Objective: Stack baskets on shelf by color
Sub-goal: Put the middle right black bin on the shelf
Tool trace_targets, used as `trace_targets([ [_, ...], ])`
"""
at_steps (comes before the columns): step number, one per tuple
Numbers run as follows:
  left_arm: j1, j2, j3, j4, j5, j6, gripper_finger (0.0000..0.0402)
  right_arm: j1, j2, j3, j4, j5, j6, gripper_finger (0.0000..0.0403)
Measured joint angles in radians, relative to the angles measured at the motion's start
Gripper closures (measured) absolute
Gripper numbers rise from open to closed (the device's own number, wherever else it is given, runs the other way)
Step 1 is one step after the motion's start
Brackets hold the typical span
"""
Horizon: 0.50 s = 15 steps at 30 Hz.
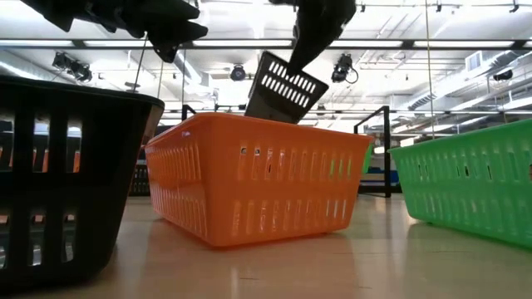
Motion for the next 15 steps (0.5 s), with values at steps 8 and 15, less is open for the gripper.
trace_targets([
  [8, 0.000, 0.000, 0.000, 0.001, -0.021, 0.000, 0.0230, -0.143, 0.000, -0.055, 0.150, -0.031, -0.154, 0.0390],
  [15, 0.000, 0.001, 0.000, -0.002, -0.026, -0.006, 0.0230, -0.224, 0.079, -0.072, 0.240, -0.053, -0.262, 0.0390],
])
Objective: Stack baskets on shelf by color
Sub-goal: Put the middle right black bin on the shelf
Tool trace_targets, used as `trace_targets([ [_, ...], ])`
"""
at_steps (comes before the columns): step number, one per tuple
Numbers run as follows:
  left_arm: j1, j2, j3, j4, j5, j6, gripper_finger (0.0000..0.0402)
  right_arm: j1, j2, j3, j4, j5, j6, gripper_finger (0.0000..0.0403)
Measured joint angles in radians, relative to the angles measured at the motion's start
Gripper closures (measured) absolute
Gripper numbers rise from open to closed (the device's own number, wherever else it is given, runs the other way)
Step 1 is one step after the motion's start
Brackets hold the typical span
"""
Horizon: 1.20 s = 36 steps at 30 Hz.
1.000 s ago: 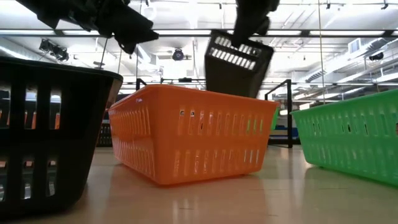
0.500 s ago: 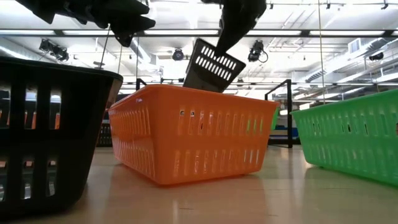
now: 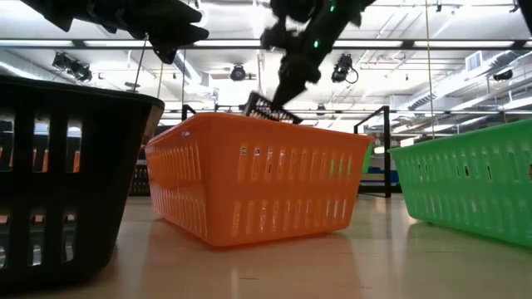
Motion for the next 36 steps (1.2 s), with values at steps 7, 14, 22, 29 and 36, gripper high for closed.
trace_targets([
  [7, 0.002, 0.001, 0.000, 0.003, 0.000, 0.014, 0.0230, -0.032, 0.105, 0.017, -0.007, 0.069, -0.036, 0.0390],
  [14, 0.028, 0.001, 0.000, 0.009, -0.026, 0.051, 0.0230, -0.034, 0.168, 0.166, -0.111, 0.140, -0.029, 0.0390],
  [22, 0.074, 0.001, 0.000, 0.010, -0.030, 0.078, 0.0230, -0.029, 0.316, 0.411, -0.402, 0.158, 0.017, 0.0390],
  [29, 0.085, 0.001, 0.000, -0.001, -0.029, 0.078, 0.0230, -0.029, 0.440, 0.537, -0.582, 0.189, 0.090, 0.0390],
  [36, 0.085, 0.001, 0.000, 0.000, -0.027, 0.078, 0.0230, -0.030, 0.457, 0.552, -0.592, 0.180, 0.138, 0.0389],
])
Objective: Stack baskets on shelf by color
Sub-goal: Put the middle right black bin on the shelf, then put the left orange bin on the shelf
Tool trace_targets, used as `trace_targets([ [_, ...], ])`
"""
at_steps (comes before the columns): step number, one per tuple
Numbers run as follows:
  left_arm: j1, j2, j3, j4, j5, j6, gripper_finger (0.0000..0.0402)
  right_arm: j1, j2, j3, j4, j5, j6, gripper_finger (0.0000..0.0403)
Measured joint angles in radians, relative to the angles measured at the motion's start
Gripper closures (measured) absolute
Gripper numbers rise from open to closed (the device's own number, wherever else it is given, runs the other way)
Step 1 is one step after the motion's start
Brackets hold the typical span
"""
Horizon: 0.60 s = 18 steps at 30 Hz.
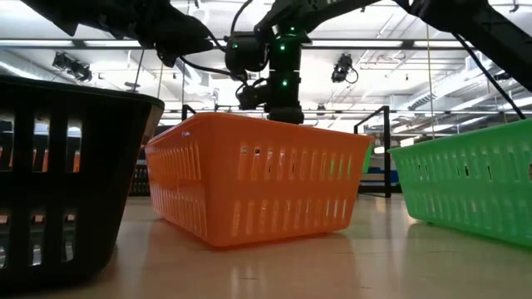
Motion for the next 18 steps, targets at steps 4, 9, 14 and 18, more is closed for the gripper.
trace_targets([
  [4, 0.000, 0.000, 0.000, -0.004, 0.000, 0.000, 0.0230, 0.000, 0.000, 0.000, -0.003, -0.010, 0.024, 0.0378],
  [9, 0.000, 0.000, 0.000, -0.005, 0.001, -0.001, 0.0230, 0.002, 0.000, 0.000, -0.005, -0.015, 0.030, 0.0344],
  [14, 0.000, 0.000, 0.000, -0.006, 0.002, -0.006, 0.0230, 0.004, -0.007, -0.001, -0.013, -0.006, 0.033, 0.0316],
  [18, 0.000, 0.000, 0.000, -0.009, 0.001, -0.006, 0.0230, 0.012, -0.052, -0.002, -0.022, 0.032, 0.035, 0.0298],
])
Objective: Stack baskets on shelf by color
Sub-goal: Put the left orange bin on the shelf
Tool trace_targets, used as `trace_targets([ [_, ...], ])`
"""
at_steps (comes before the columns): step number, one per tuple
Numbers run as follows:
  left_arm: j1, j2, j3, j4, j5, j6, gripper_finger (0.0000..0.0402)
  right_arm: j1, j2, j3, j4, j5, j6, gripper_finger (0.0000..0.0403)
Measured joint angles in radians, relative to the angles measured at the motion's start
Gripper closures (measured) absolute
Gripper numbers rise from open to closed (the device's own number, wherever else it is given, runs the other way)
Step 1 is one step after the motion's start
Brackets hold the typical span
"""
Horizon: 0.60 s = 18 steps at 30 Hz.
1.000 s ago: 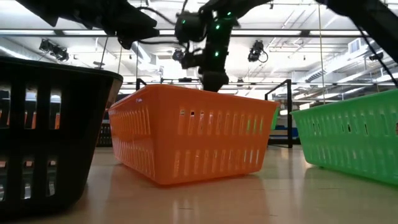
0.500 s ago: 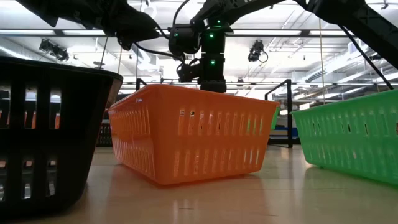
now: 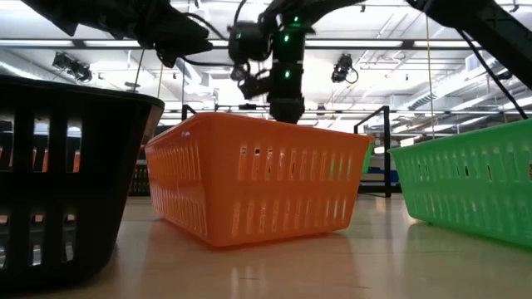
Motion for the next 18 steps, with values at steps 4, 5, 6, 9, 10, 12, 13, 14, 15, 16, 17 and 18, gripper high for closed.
trace_targets([
  [4, -0.003, 0.000, 0.008, -0.070, -0.072, -0.001, 0.0230, 0.019, -0.085, 0.000, 0.005, 0.006, 0.019, 0.0290],
  [5, -0.008, 0.000, 0.027, -0.139, -0.127, -0.009, 0.0230, 0.025, -0.111, 0.000, 0.007, 0.005, 0.022, 0.0289],
  [6, -0.013, 0.002, 0.054, -0.225, -0.190, -0.020, 0.0230, 0.030, -0.138, 0.000, 0.007, 0.006, 0.025, 0.0289],
  [9, -0.034, 0.024, 0.143, -0.470, -0.367, -0.090, 0.0230, 0.046, -0.221, 0.000, 0.007, 0.003, 0.049, 0.0289],
  [10, -0.040, 0.028, 0.164, -0.529, -0.403, -0.130, 0.0230, 0.053, -0.246, 0.000, 0.006, -0.003, 0.062, 0.0289],
  [12, -0.051, 0.035, 0.191, -0.571, -0.435, -0.199, 0.0230, 0.069, -0.295, 0.000, 0.006, -0.007, 0.088, 0.0289],
  [13, -0.055, 0.036, 0.193, -0.565, -0.439, -0.231, 0.0230, 0.078, -0.317, 0.000, 0.006, -0.009, 0.097, 0.0289],
  [14, -0.056, 0.036, 0.192, -0.573, -0.440, -0.262, 0.0230, 0.088, -0.338, 0.000, 0.007, -0.009, 0.102, 0.0289],
  [15, -0.054, 0.040, 0.192, -0.589, -0.440, -0.292, 0.0230, 0.097, -0.358, 0.000, 0.008, -0.010, 0.104, 0.0289],
  [16, -0.048, 0.051, 0.192, -0.603, -0.440, -0.325, 0.0230, 0.106, -0.376, 0.000, 0.008, -0.010, 0.104, 0.0289],
  [17, -0.036, 0.062, 0.192, -0.626, -0.442, -0.358, 0.0230, 0.114, -0.392, 0.000, 0.013, -0.010, 0.105, 0.0289],
  [18, -0.023, 0.068, 0.191, -0.675, -0.438, -0.396, 0.0230, 0.122, -0.407, 0.000, 0.026, -0.010, 0.111, 0.0289],
])
